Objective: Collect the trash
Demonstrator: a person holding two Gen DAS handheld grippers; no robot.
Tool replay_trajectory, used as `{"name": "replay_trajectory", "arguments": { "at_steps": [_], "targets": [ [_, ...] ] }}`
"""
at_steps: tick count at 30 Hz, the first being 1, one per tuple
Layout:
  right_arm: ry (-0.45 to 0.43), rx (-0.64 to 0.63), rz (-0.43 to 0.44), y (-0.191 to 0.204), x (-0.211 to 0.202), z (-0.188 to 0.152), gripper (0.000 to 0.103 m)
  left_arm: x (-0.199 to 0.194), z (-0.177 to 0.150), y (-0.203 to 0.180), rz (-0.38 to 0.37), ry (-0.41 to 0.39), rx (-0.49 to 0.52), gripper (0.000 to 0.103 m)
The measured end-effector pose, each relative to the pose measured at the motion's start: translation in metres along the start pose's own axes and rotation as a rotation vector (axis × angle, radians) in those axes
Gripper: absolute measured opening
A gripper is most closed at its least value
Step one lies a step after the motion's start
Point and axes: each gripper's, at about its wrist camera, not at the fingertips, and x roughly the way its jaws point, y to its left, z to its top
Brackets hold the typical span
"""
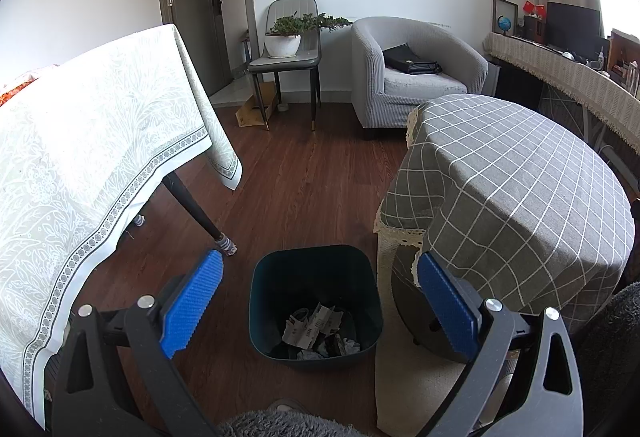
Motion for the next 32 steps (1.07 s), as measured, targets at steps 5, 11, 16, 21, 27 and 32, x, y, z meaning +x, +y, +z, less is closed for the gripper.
{"name": "replay_trajectory", "arguments": {
  "at_steps": [5,11,16,21,27,32],
  "targets": [
    [0.0,-0.001,0.0,0.0003,0.0001,-0.0002,0.1,-0.0001,-0.0002,0.0,0.0,0.0,0.002,0.099],
    [0.001,-0.001,-0.001,0.0014,-0.0003,0.0002,0.1,-0.0003,-0.0001,-0.0006,0.0,0.0,0.001,0.099],
    [0.0,-0.001,-0.001,0.0014,-0.0005,0.0002,0.1,-0.0002,0.0001,-0.0002,-0.001,0.001,0.001,0.099],
    [0.001,-0.001,-0.001,0.0017,-0.0004,0.0,0.1,-0.0005,-0.0002,-0.0004,0.0,0.001,0.001,0.099],
    [0.001,-0.001,-0.001,0.002,-0.0004,-0.0002,0.1,0.002,-0.0016,0.0008,-0.006,0.017,0.0,0.099],
    [0.0,-0.001,-0.001,0.0019,-0.0006,-0.0001,0.1,0.0031,-0.0002,0.0054,-0.006,0.018,-0.004,0.099]
  ]
}}
